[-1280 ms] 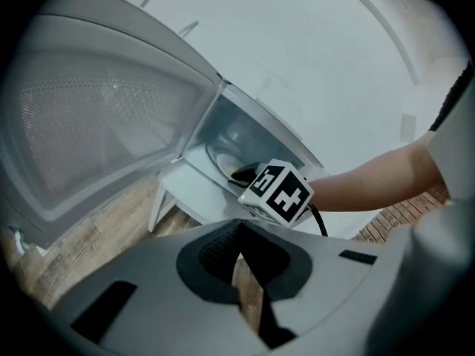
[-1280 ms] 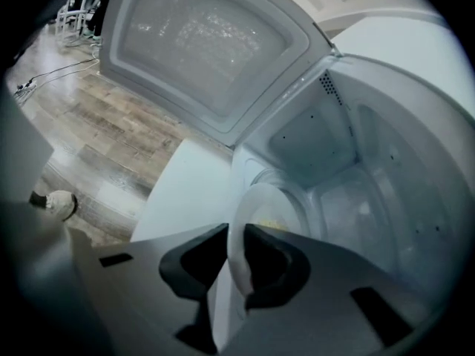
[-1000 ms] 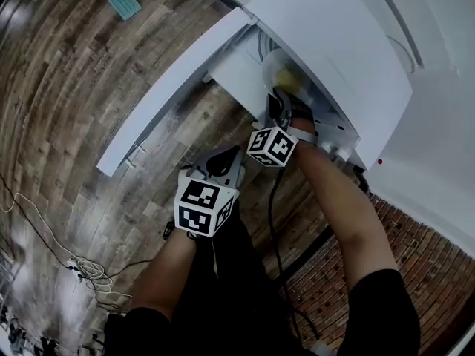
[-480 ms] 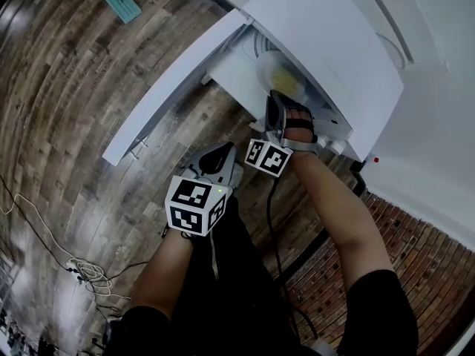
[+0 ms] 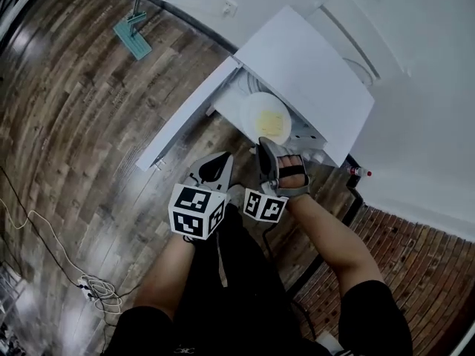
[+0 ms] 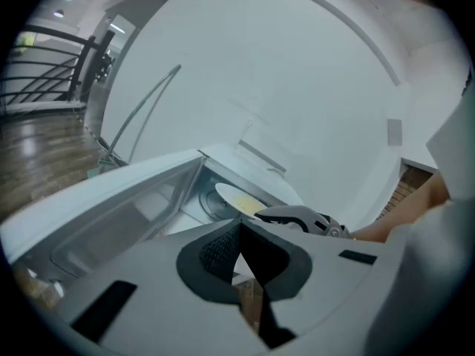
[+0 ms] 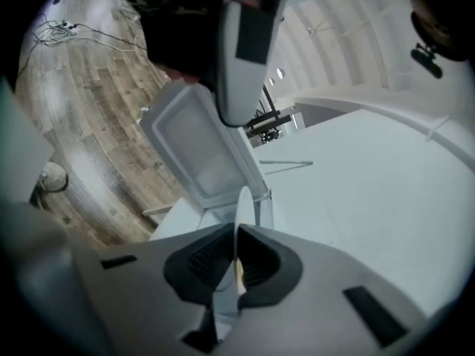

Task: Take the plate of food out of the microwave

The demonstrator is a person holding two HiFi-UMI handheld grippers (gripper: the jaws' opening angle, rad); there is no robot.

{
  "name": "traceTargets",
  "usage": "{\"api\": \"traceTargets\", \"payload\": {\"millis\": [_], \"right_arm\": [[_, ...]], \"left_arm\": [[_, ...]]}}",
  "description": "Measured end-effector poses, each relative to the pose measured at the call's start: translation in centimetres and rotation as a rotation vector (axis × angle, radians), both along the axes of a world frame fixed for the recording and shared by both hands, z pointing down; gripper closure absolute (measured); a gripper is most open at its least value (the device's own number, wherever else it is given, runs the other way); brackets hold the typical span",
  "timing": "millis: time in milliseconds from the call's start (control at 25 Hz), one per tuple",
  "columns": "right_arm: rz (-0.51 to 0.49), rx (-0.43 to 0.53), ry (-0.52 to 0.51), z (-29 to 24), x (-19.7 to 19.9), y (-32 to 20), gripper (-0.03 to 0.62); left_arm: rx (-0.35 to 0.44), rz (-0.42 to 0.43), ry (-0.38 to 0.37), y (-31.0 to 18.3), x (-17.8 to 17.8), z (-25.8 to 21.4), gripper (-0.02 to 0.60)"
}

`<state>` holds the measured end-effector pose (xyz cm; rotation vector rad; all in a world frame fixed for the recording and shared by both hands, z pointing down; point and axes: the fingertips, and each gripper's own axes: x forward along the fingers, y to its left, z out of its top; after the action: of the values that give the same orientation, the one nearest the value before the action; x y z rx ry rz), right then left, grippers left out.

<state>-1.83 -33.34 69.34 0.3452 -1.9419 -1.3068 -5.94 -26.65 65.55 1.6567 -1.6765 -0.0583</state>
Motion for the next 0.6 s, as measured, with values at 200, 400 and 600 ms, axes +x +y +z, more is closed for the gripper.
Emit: {"api": "traceTargets", "payload": {"millis": [200, 400, 600], "right_arm": [[-0.027, 0.023, -0.03, -7.4, 0.5, 1.3, 0.569], [-0.065, 0.065, -0.05, -14.6, 0.1, 1.0, 0.569], [-0.088, 0.069, -0.061, -21.4, -0.5, 0.1, 0.569]], "left_arm": [[0.023, 0.014, -0.034, -0.2, -0.5, -6.2, 0.583], [0.053, 0.052, -0.108, -0.9, -0.3, -13.0, 0.583], [0.122, 0.042, -0.175, -1.7, -0.7, -20.8, 0.583]]}}
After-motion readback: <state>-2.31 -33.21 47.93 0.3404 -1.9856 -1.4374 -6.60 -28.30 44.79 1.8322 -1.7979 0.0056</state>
